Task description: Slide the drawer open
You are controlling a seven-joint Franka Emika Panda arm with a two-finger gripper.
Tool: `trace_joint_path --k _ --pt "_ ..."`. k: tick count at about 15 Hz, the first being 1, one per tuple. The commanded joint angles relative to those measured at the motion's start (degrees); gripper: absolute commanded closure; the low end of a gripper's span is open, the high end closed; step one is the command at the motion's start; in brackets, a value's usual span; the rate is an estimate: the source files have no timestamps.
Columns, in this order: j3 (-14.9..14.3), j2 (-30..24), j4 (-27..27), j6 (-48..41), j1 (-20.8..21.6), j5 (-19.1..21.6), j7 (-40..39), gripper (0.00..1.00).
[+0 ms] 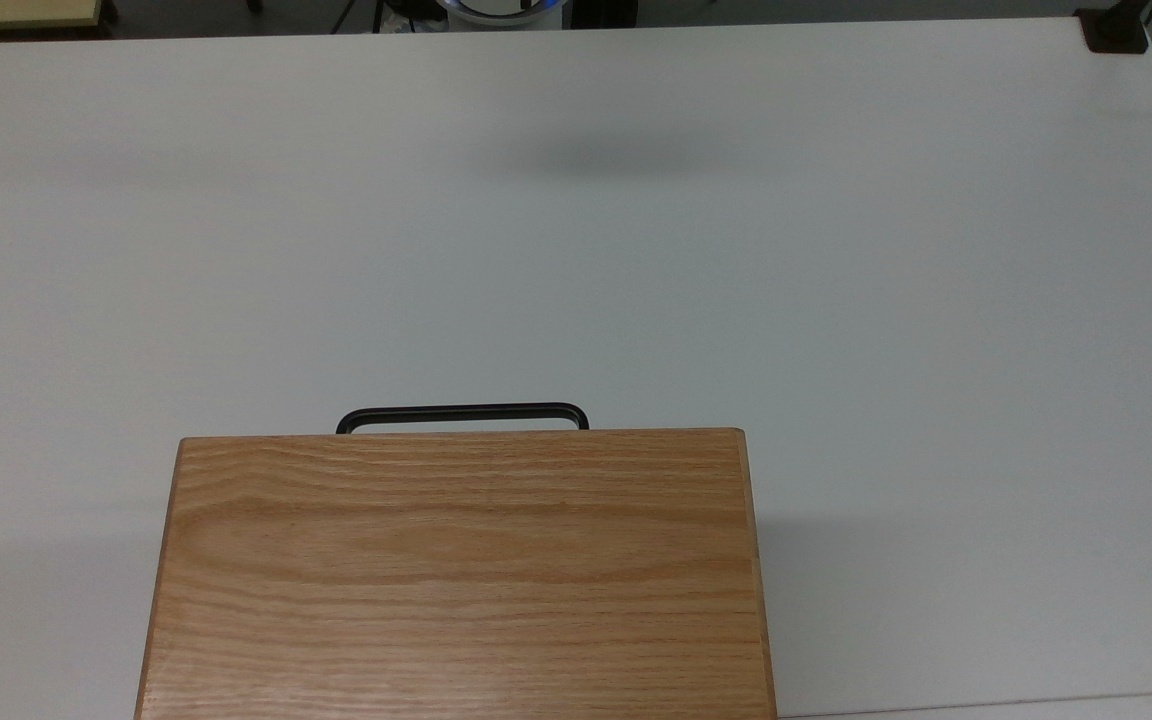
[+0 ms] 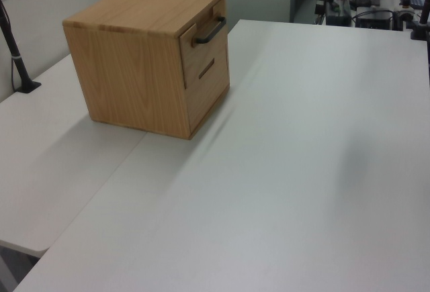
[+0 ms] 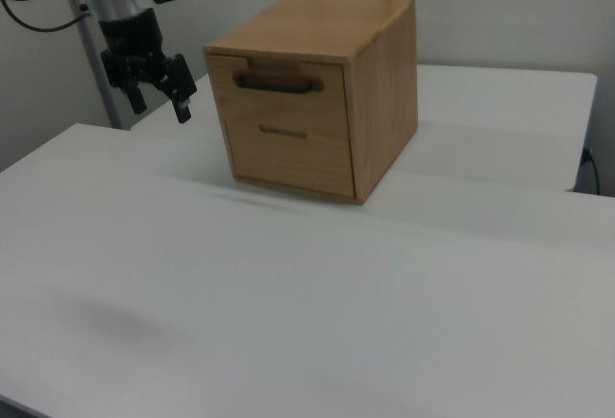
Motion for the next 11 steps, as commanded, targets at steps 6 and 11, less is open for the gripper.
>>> trace_joint_path --k 6,11 --pt "-0.3 1.7 -0.6 1.1 0.5 1.2 -0.1 0.0" --pt "-0.3 5.8 -0.7 19.0 0.5 5.9 37.0 0.0"
